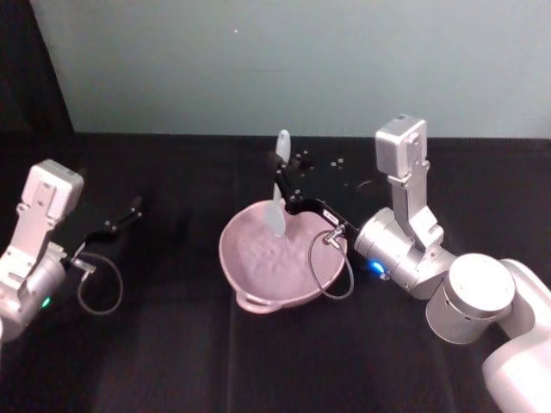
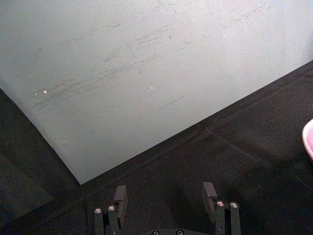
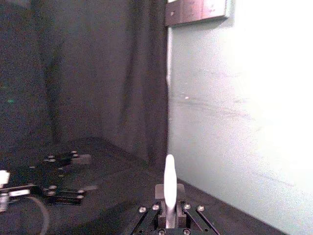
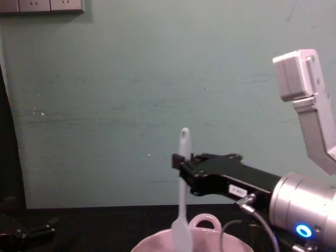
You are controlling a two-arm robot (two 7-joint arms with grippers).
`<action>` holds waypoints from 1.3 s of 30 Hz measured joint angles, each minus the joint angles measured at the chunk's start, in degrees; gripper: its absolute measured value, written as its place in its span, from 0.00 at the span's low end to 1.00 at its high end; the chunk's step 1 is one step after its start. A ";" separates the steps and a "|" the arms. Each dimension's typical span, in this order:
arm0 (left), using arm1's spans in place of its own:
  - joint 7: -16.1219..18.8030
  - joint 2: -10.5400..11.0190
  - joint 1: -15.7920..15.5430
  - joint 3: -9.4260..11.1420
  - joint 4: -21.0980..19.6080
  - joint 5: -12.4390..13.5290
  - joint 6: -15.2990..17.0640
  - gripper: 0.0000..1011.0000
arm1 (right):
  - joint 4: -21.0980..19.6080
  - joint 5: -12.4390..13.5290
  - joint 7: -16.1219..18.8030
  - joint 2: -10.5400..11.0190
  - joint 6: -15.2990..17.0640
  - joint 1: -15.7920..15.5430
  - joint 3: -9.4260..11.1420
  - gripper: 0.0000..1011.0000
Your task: Use the one hand to pick up the spoon and stir the clear water in the bowl.
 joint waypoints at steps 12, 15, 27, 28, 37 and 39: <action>0.00 0.00 0.01 0.00 0.00 0.00 0.00 1.00 | -4.47 -1.58 0.43 3.78 1.98 -3.51 3.08 0.11; 0.00 0.00 0.00 0.00 0.00 0.00 0.00 1.00 | -7.29 -0.80 1.68 4.92 3.52 -5.58 3.02 0.11; 0.00 0.00 0.01 0.00 0.00 0.00 0.00 1.00 | -10.02 1.56 3.77 3.09 4.58 -7.25 -0.48 0.11; 0.00 0.00 0.00 0.00 0.00 0.00 0.00 1.00 | -9.36 1.44 3.65 2.65 4.19 -6.84 -0.64 0.11; 0.00 0.00 0.00 0.00 0.00 0.00 0.00 1.00 | 0.00 -1.63 -0.06 -1.14 -0.41 -1.58 0.42 0.11; 0.00 0.00 0.00 0.00 0.00 0.00 0.00 1.00 | 0.40 -1.94 -0.65 -1.17 -0.64 -1.29 1.11 0.11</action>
